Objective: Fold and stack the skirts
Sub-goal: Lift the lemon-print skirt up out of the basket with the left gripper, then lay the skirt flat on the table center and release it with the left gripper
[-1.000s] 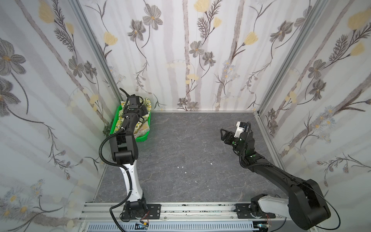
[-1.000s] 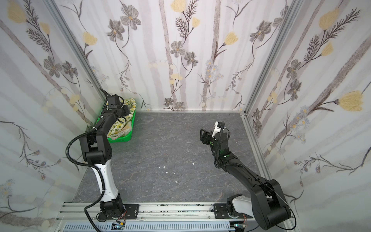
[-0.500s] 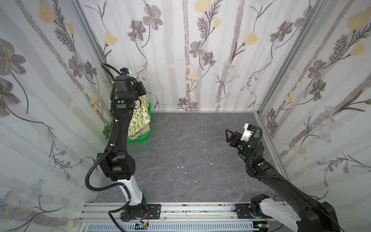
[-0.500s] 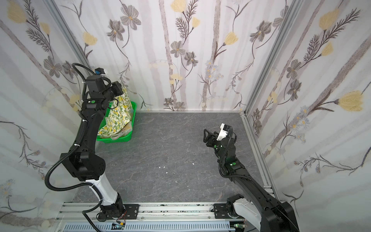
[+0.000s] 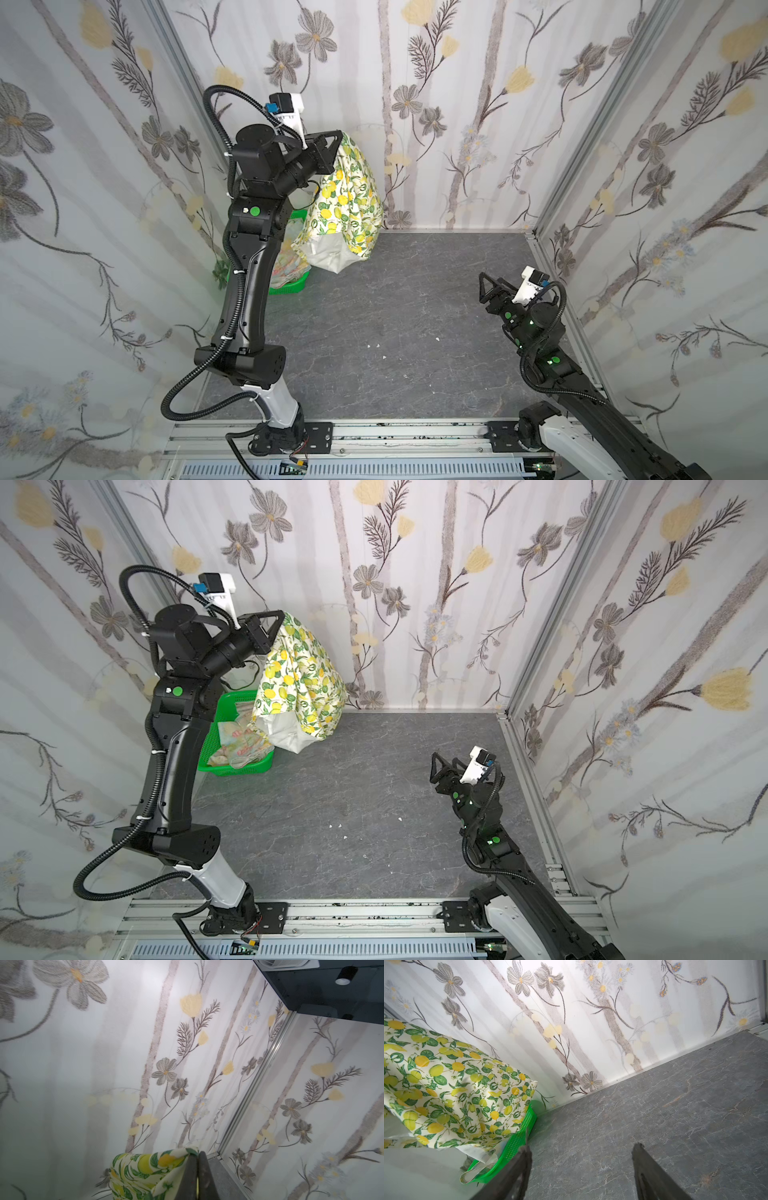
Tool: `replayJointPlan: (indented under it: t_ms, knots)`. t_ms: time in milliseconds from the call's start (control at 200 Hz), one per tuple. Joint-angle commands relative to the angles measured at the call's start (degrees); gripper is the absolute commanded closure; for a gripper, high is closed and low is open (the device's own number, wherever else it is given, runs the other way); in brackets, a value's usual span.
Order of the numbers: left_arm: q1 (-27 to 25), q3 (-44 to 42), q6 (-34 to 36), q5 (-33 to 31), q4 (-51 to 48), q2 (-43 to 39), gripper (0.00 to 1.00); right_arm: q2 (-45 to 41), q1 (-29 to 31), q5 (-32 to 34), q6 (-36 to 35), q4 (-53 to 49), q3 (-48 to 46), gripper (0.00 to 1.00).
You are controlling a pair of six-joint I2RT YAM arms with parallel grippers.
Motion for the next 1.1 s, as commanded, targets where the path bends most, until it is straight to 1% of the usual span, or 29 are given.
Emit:
replayJointPlan:
  t_ms: [0,95,180,235,315,440,470,500,505,515,520,530,545,555,570,600,635,684,724,804,874,934,959,994,1014,1094]
  knots:
    - [-3.0,0.41,-2.81,5.79,2.0,-0.06,1.0,-1.11,0.13,1.08,0.95,-1.13,-0.08,0.24]
    - [-6.03,-0.58,-3.9,9.34,2.0,0.77,1.0,-2.15,0.16,1.35,1.17,-2.32,0.02,0.24]
    - [-8.18,-3.05,-2.82,12.41,2.0,1.06,1.0,-3.2,0.21,2.42,1.41,-3.4,-0.21,0.24]
    - [-8.54,-6.15,-2.1,12.98,2.0,0.41,1.0,-3.82,0.21,3.17,1.51,-3.95,-0.67,0.24]
    - [-8.3,-12.99,0.59,12.89,2.0,-1.47,1.0,-4.38,0.21,4.04,1.7,-4.66,-1.22,0.24]
    - [-6.47,-27.71,3.54,6.12,2.07,-4.49,1.0,-3.92,0.21,4.59,1.79,-4.74,-2.17,0.24]
    - [-5.87,-31.06,3.82,1.47,2.05,-5.07,1.0,-3.51,0.2,4.73,1.82,-4.78,-2.28,0.24]
    - [-5.57,-34.54,3.94,-5.45,2.13,-5.83,1.0,-3.02,0.21,4.78,1.8,-4.82,-2.53,0.24]
    - [-5.58,-35.15,3.99,-6.68,2.2,-5.96,0.99,-3.02,0.21,4.78,1.8,-4.82,-2.53,0.24]
    - [-5.52,-36.42,4.14,-9.17,2.33,-6.14,0.87,-2.77,0.17,4.83,1.81,-4.82,-2.52,0.25]
    - [-5.51,-37.02,4.27,-10.34,2.43,-6.24,0.84,-2.7,0.19,4.85,1.79,-4.81,-2.54,0.25]
    - [-5.5,-38.25,4.63,-12.61,2.63,-6.54,0.67,-2.47,0.19,4.87,1.83,-4.79,-2.55,0.25]
    - [-5.43,-39.91,5.18,-15.84,2.84,-6.85,0.53,-2.04,0.21,4.83,1.89,-4.74,-2.72,0.25]
    - [-5.46,-40.95,5.45,-17.89,3.04,-7.04,0.47,-1.94,0.21,4.81,1.96,-4.69,-2.77,0.25]
    - [-5.42,-42.49,6.13,-20.72,3.32,-7.23,0.43,-1.6,0.21,4.72,2.01,-4.45,-2.92,0.25]
    - [-5.46,-45.25,7.16,-25.38,4.03,-7.6,0.41,-0.87,0.21,4.6,2.11,-4.02,-3.18,0.25]
    - [-5.39,-47.95,7.55,-29.4,5.09,-8.26,0.39,0.15,0.17,4.52,2.32,-3.68,-3.3,0.25]
    - [-5.3,-51.08,7.38,-31.8,6.41,-9.1,0.34,1.66,0.3,4.14,2.34,-3.29,-3.24,0.25]
    - [-5.34,-52.48,7.47,-32.05,7.14,-9.58,0.31,3.06,0.3,4.08,2.13,-2.98,-2.97,0.25]
    - [-5.36,-54.05,6.24,-32.17,7.84,-10.35,0.31,6.37,0.43,4.24,1.54,-2.58,-1.92,0.26]
    - [-5.53,-55.56,4.4,-30.27,8.14,-11.24,0.31,10.19,0.47,4.18,0.83,-2.55,-0.05,0.25]
    - [-6.14,-57.53,1.74,-28.23,8.77,-12.41,0.34,14.36,0.56,4.3,0.44,-2.95,2.13,0.26]
    - [-6.58,-60.07,0.59,-27.14,9.27,-12.85,0.36,16.19,0.56,4.4,0.48,-3.37,3.12,0.28]
    - [-7.51,-62.21,-0.69,-25.85,10.02,-13.49,0.4,19.07,0.65,4.43,0.53,-3.97,4.72,0.33]
    - [-8.07,-63.49,-1.48,-25.46,10.35,-13.76,0.41,20.67,0.65,4.27,0.52,-4.37,5.86,0.38]
    - [-10.95,-68.3,-3.75,-24.34,11.47,-14.75,0.47,27.3,1.01,3.11,0.43,-5.97,10.22,0.67]
